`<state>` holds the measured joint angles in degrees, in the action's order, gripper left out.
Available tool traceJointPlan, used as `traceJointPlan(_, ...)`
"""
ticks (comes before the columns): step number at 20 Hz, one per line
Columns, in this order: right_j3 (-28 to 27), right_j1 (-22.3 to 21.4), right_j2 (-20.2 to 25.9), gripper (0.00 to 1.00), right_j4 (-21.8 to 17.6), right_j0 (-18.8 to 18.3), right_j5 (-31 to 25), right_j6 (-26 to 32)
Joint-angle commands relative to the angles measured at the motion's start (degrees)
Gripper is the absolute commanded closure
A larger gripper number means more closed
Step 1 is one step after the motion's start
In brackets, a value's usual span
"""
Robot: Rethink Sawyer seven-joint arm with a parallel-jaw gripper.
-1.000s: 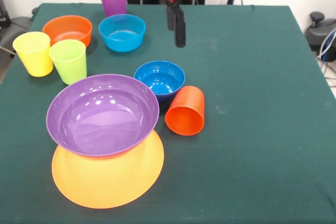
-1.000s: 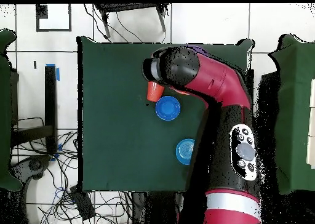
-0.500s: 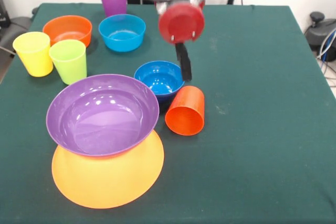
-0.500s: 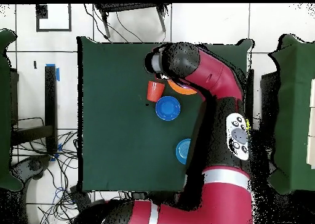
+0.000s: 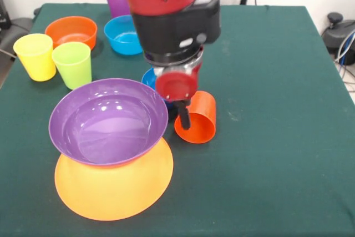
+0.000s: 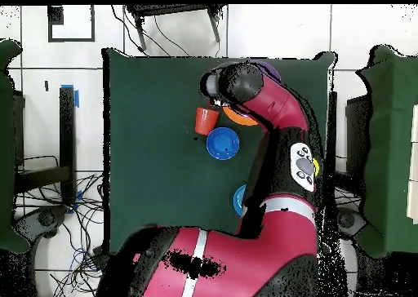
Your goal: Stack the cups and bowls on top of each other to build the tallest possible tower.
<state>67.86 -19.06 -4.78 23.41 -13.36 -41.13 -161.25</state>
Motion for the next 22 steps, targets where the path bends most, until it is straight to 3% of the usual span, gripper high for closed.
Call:
traceJointPlan(1, 6.96, 1.2, -0.67, 0.0, 2.58, 0.01, 2.1, -12.37)
traceJointPlan(4, 10.27, -3.04, -3.15, 0.0, 1.69, -0.7, -9.88, -10.34)
traceJointPlan(6, 9.66, -3.59, -3.27, 0.0, 1.49, -1.48, -15.34, -9.54)
traceJointPlan(13, 8.8, -4.76, -2.42, 0.0, 2.55, -1.16, -22.21, -9.91)
traceJointPlan(15, 9.96, -5.04, -1.75, 0.0, 3.65, -0.73, -22.45, -9.84)
traceJointPlan(18, 11.26, -2.83, 0.12, 0.0, 6.17, -0.74, -15.63, -8.37)
traceJointPlan(22, 8.37, 1.78, 2.15, 0.0, 8.01, -1.56, -8.58, -5.76)
